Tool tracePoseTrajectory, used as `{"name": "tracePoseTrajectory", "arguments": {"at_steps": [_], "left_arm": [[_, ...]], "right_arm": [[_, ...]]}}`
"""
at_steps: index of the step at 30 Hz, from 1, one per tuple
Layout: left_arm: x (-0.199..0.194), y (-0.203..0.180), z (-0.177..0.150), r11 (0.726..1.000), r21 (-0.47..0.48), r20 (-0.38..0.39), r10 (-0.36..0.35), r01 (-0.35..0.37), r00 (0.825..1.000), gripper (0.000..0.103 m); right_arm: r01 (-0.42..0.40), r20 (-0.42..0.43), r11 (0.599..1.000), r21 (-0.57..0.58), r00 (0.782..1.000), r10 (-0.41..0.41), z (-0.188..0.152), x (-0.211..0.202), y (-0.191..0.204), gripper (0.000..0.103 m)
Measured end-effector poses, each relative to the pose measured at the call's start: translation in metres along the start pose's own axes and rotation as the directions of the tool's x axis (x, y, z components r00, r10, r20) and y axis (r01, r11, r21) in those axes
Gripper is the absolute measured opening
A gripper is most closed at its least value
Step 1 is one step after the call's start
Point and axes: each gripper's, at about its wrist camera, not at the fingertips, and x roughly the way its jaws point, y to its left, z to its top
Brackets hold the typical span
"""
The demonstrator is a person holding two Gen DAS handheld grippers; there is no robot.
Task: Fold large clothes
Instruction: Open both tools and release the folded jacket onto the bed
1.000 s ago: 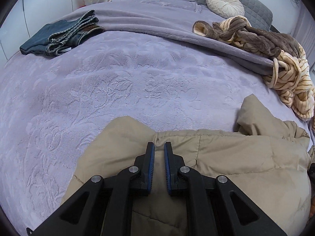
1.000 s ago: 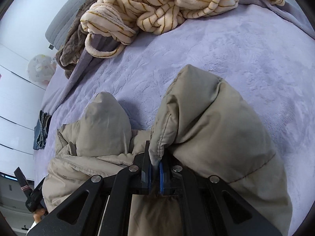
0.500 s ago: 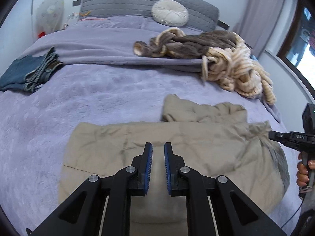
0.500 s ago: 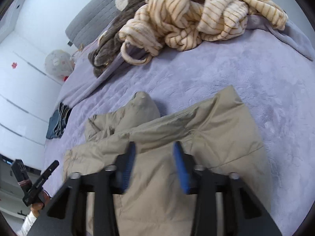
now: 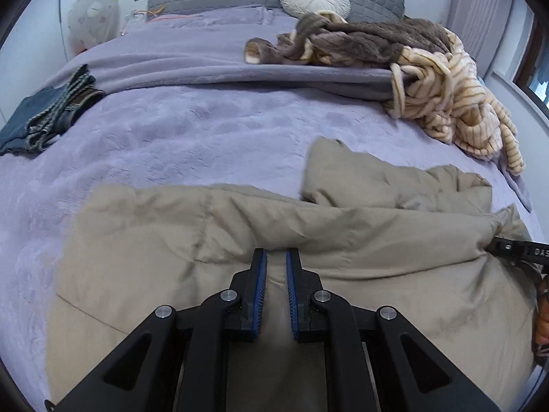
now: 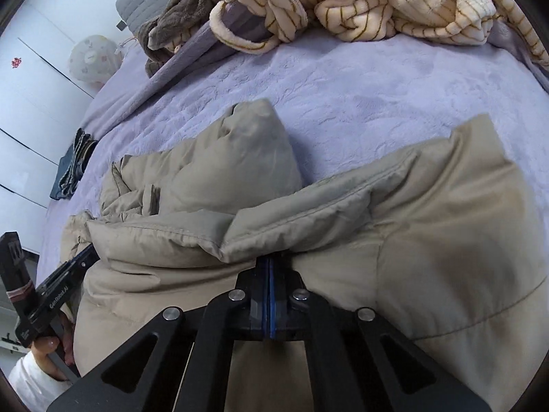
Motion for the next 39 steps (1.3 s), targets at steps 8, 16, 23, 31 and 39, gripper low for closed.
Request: {"name": "tracePoseTrajectory", "arguments": {"at_steps": [8,16,23,31,39], "left_arm": [[0.038,0.069,0.005,0.989,-0.112,-0.057,0.096,-0.102,0.994,0.014],[0.055,0.062,0.008,0.983,-0.101,-0.069,0.149,-0.155,0.986,0.014],[0.001,0.062,0.004,0.983,-0.096,-0.07,0.148,-0.154,0.986,0.014],[-0.05,0.051,-0.03,0.988,-0.083,-0.103,0.119,-0.128,0.987,0.014],[-0.084,0.044,-0.068,0.989,-0.109,-0.15,0.08,-0.097,0.985,0.014]], "right_arm": [[0.132,-0.021,0.964,0.23,0.991,-0.13,0.003,-0.002,-0.102,0.0],[0.174,-0.004,0.967,0.185,0.984,-0.177,0.01,0.01,-0.097,0.0],[0.135,0.046,0.972,0.193,0.988,-0.147,-0.005,-0.037,-0.084,0.012],[0.042,0.082,0.972,0.233,0.995,-0.063,-0.038,-0.079,-0.063,0.035],[-0.004,0.095,0.966,0.259,0.995,-0.021,-0.082,-0.113,-0.048,0.044]]}}
